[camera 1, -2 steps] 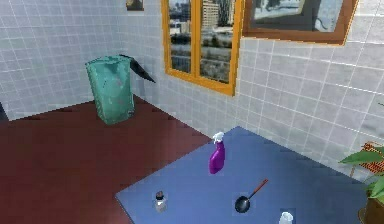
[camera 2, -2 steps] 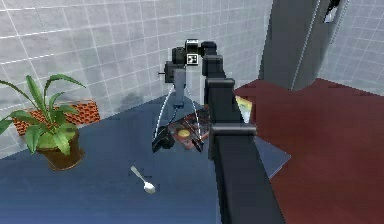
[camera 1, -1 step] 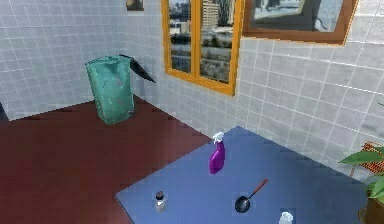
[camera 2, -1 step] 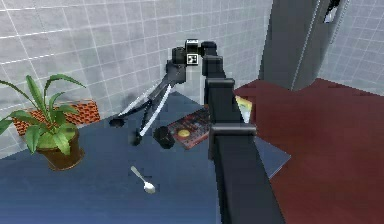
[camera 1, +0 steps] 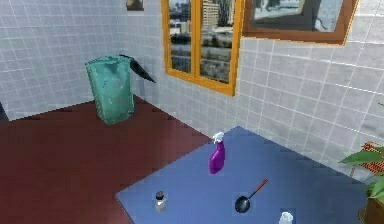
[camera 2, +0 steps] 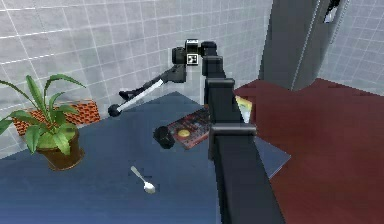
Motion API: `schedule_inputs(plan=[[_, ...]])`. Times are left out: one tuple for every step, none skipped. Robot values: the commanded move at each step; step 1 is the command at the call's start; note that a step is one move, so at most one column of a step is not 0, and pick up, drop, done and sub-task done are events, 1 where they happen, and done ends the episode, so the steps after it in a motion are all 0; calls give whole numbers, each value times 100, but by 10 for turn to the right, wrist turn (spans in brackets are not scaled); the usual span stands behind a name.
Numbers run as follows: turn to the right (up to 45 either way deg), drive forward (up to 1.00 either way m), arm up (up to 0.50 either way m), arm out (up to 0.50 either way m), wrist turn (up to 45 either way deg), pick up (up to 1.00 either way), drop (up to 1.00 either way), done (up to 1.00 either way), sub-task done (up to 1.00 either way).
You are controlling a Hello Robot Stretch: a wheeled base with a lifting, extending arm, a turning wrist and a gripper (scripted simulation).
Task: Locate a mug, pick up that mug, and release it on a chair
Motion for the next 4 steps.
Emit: schedule_inputs(plan=[[0, 0, 0, 0, 450, 0, 0, 0, 0], [0, 0, 0, 0, 180, 0, 0, 0, 0], [0, 0, -30, 0, 0, 0, 0, 0, 0], [0, 0, 0, 0, 0, 100, 0, 0, 0]])
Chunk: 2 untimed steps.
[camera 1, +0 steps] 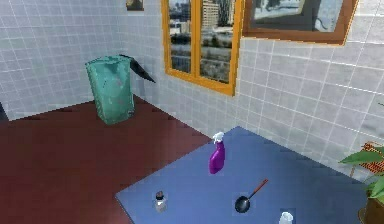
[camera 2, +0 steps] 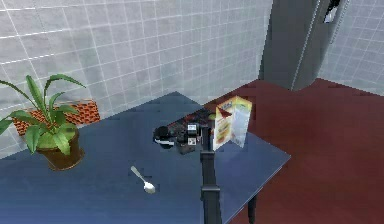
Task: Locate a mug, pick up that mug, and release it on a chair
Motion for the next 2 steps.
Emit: schedule_inputs(plan=[[0, 0, 10, 0, 0, 0, 0, 0, 0], [0, 0, 22, 0, 0, 0, 0, 0, 0]])
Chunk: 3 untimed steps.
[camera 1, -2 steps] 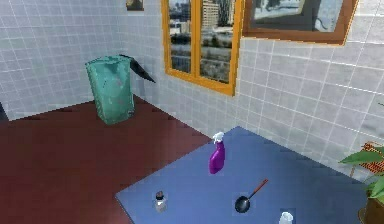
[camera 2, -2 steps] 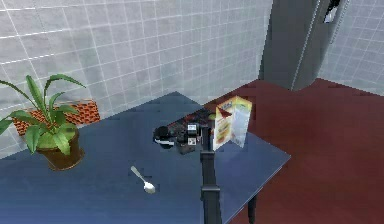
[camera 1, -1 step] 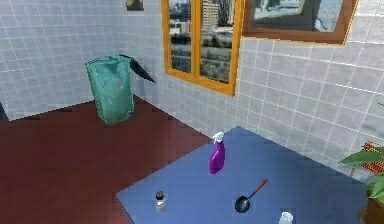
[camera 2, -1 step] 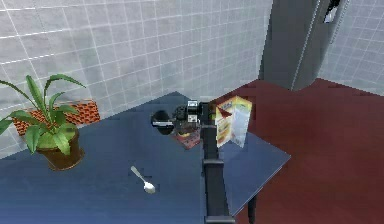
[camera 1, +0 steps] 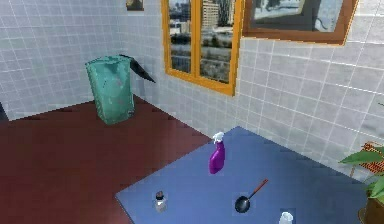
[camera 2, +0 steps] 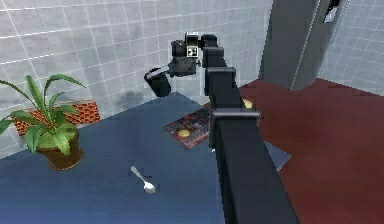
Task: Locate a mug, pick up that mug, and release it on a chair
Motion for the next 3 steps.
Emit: schedule_inputs(plan=[[0, 0, 0, 0, -450, 0, 0, 0, 0], [0, 0, 0, 0, -450, 0, 0, 0, 0], [0, 0, 0, 0, -120, 0, 0, 0, 0]])
